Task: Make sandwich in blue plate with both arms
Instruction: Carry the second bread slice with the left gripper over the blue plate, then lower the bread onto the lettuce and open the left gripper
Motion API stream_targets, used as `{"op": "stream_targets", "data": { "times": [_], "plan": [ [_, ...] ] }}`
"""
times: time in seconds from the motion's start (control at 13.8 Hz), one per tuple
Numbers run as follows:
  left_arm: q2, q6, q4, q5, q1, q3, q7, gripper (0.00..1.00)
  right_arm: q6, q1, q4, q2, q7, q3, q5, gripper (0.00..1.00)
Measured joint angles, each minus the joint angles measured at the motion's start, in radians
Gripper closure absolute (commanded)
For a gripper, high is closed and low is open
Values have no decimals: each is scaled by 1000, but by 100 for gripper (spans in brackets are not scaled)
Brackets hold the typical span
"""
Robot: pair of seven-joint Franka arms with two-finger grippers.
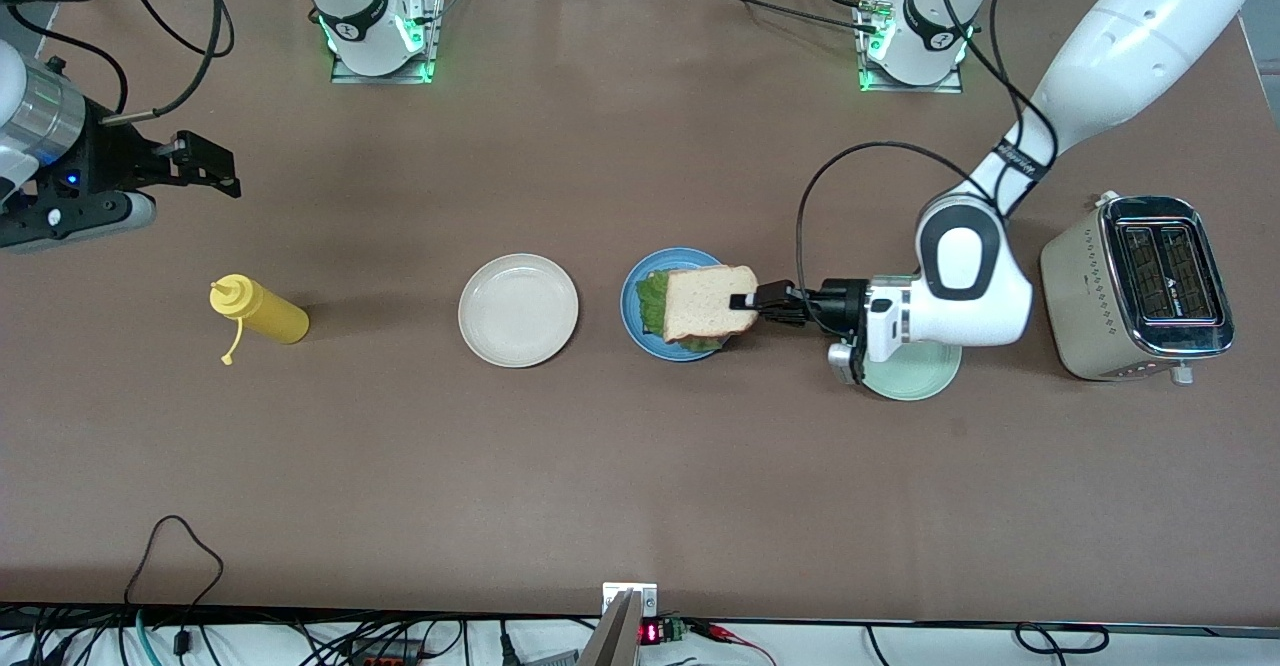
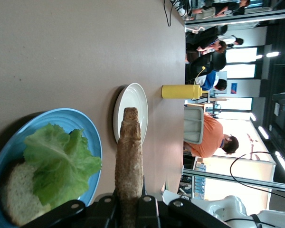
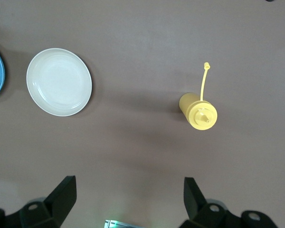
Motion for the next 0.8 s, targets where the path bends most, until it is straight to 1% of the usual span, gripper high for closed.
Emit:
{"op": "stream_targets", "data": {
  "times": [0.15,0.29,0.58,0.65,0.73,0.8],
  "plan": [
    [63,17,-4,-52,-8,0,96,100,7,-7,-17,-30,3,1,0,0],
    [108,31,-5,-63,-14,1,150,100,11,-10,-31,-56,4,1,0,0],
    [150,67,-6,-63,-51,14,176,99,26,-16,-32,-68,4,1,0,0],
    [155,75,-6,-63,-64,26,187,95,28,-18,-28,-64,4,1,0,0],
    [158,80,-6,-63,-74,39,196,84,29,-20,-24,-58,4,1,0,0],
    [158,80,-5,-63,-82,54,202,43,29,-20,-21,-54,4,1,0,0]
  ]
}}
